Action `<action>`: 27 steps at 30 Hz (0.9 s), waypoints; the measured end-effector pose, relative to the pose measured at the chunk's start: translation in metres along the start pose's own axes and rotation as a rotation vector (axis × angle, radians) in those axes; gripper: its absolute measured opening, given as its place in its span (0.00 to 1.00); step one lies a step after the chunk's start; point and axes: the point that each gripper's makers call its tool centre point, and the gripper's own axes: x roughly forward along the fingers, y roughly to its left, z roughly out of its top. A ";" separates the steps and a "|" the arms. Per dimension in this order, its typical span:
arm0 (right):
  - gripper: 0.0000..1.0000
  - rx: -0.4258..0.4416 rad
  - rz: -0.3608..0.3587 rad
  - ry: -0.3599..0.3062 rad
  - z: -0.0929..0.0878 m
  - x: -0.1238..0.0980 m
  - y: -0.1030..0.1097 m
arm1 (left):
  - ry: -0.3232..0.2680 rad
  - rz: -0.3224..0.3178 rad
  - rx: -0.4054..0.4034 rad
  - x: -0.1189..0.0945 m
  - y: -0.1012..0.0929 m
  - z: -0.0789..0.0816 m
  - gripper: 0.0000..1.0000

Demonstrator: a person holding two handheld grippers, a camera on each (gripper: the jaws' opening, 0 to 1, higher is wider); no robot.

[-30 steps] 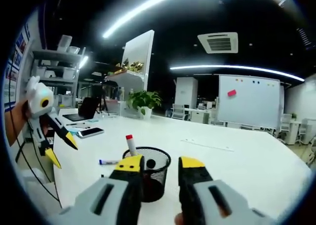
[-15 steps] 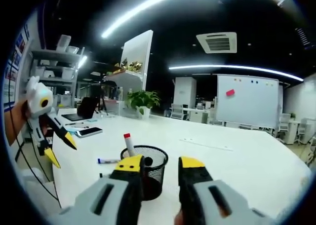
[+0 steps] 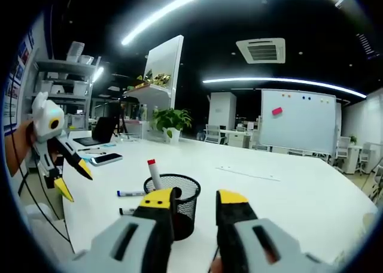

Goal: Place the scattered laser pointers and whiteboard markers into the pen holder and stack the scattered paper cups together

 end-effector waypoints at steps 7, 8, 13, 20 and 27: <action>0.27 0.001 -0.005 0.002 -0.001 -0.002 -0.002 | 0.006 0.006 -0.004 0.002 0.001 -0.003 0.48; 0.27 0.001 -0.006 0.003 -0.001 -0.002 -0.002 | 0.004 0.007 -0.006 0.002 0.002 -0.002 0.48; 0.27 -0.004 -0.007 0.008 -0.002 -0.002 -0.003 | -0.002 0.016 -0.018 0.002 0.005 -0.003 0.48; 0.27 -0.008 -0.012 0.016 -0.004 -0.004 -0.004 | -0.011 0.035 -0.034 0.002 0.009 -0.001 0.48; 0.27 -0.010 -0.017 0.025 -0.006 -0.005 -0.006 | -0.007 0.038 -0.032 0.003 0.009 -0.002 0.47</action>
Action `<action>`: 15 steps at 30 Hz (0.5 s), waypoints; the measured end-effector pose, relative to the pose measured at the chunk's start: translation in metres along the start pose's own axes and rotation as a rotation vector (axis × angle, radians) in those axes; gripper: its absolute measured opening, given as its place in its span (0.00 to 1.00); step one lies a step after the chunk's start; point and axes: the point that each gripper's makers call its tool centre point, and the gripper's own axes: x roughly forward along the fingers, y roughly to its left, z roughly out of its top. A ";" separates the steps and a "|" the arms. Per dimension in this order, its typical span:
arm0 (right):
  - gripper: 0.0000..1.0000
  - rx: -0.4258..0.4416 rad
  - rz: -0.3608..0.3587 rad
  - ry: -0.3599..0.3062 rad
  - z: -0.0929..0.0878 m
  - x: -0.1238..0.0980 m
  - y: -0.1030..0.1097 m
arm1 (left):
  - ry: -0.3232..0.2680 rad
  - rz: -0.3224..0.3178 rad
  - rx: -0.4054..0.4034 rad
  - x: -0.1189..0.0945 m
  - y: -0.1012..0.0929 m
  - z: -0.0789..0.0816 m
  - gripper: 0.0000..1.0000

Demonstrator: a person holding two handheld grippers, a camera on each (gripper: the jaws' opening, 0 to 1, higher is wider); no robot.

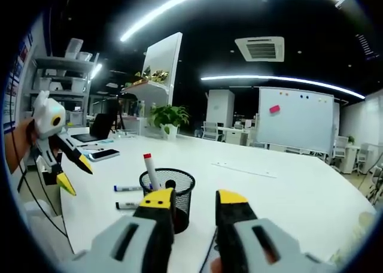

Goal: Place the scattered laser pointers and whiteboard markers into the pen holder and stack the scattered paper cups together

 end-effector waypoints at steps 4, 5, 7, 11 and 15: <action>0.27 -0.003 -0.006 -0.001 0.000 -0.003 -0.004 | 0.003 -0.001 -0.002 0.000 0.001 -0.001 0.47; 0.27 -0.001 -0.008 0.000 0.000 -0.003 -0.005 | 0.002 0.002 -0.001 0.001 0.002 0.000 0.47; 0.27 -0.003 -0.011 0.004 -0.002 -0.003 -0.006 | -0.006 0.003 -0.003 0.001 0.003 0.001 0.47; 0.27 -0.007 -0.009 0.010 -0.004 -0.005 -0.005 | -0.009 0.013 -0.007 0.003 0.004 0.001 0.46; 0.27 -0.005 -0.013 0.015 -0.006 -0.007 -0.006 | -0.007 0.013 -0.003 0.004 0.004 0.001 0.46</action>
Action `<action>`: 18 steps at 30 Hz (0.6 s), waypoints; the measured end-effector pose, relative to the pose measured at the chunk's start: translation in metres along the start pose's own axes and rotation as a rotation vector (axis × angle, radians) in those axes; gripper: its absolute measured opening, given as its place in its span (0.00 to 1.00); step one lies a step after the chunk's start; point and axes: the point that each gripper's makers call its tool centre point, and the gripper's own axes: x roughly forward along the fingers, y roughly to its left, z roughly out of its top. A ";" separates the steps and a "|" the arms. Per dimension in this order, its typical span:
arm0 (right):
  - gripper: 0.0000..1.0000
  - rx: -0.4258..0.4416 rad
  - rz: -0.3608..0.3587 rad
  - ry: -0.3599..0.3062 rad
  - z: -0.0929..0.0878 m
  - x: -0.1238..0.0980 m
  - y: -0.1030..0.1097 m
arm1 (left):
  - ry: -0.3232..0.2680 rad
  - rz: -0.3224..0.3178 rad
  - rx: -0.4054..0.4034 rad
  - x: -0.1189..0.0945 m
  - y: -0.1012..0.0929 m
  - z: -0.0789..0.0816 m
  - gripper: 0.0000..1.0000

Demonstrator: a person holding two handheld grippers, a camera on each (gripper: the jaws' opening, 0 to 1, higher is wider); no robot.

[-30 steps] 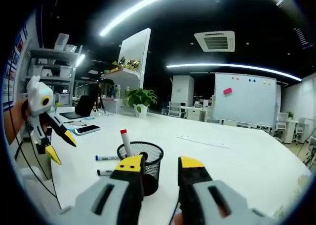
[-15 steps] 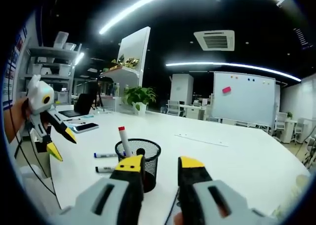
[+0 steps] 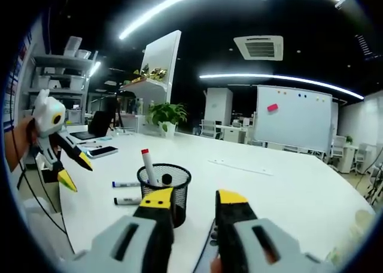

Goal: Place the scattered laser pointers and whiteboard markers into the pen holder and stack the scattered paper cups together

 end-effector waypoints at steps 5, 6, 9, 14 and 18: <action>0.27 -0.001 -0.004 -0.001 0.000 -0.002 -0.002 | -0.011 0.005 -0.002 0.002 0.001 0.003 0.46; 0.27 -0.001 -0.005 0.000 0.000 -0.003 -0.002 | -0.011 0.005 0.000 0.002 0.000 0.003 0.46; 0.27 -0.001 -0.007 0.000 -0.001 -0.005 -0.003 | -0.011 0.017 0.003 0.003 0.002 0.004 0.46; 0.26 -0.002 -0.011 0.003 -0.002 -0.007 -0.003 | -0.018 0.017 0.004 0.004 0.001 0.006 0.46; 0.26 -0.001 -0.014 0.005 -0.003 -0.009 -0.003 | -0.026 0.024 -0.011 0.004 0.003 0.006 0.46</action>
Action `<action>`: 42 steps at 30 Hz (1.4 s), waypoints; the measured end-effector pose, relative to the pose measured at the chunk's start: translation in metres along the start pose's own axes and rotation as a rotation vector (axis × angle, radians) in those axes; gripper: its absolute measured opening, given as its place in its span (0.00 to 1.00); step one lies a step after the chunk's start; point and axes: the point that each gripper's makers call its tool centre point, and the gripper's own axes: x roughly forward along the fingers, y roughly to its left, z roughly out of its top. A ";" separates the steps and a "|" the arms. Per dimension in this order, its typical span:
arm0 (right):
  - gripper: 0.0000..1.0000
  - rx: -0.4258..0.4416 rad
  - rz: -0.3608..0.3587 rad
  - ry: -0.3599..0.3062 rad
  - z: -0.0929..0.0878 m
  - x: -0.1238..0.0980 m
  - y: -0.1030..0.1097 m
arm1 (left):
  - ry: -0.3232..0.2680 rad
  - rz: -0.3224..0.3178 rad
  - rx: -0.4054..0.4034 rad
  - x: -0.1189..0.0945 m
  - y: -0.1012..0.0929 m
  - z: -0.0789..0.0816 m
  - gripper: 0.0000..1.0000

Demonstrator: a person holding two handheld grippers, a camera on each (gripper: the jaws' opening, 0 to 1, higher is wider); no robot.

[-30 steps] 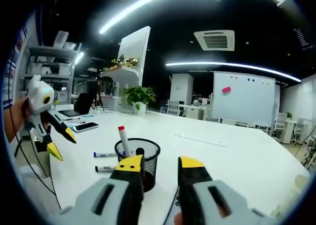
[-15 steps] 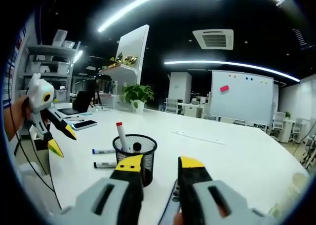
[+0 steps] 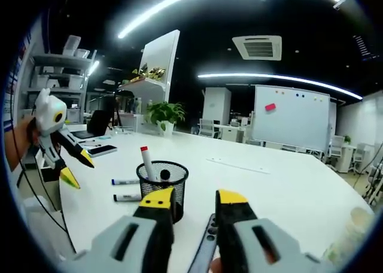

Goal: Place the scattered laser pointers and whiteboard markers into the pen holder and stack the scattered paper cups together

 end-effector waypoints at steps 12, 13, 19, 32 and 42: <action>0.26 -0.006 -0.024 0.012 -0.004 -0.011 -0.009 | -0.037 0.012 -0.042 0.010 0.001 0.003 0.46; 0.26 -0.006 -0.026 0.014 -0.005 -0.011 -0.009 | -0.039 0.016 -0.048 0.010 0.002 0.003 0.45; 0.26 -0.003 -0.036 0.017 -0.007 -0.014 -0.011 | -0.044 0.040 -0.046 0.013 -0.004 0.006 0.44; 0.26 -0.008 -0.040 0.022 -0.007 -0.017 -0.009 | -0.061 0.047 -0.077 0.015 0.001 0.001 0.44; 0.26 -0.005 -0.052 0.035 -0.010 -0.019 -0.011 | -0.122 0.032 -0.106 0.016 -0.002 0.011 0.44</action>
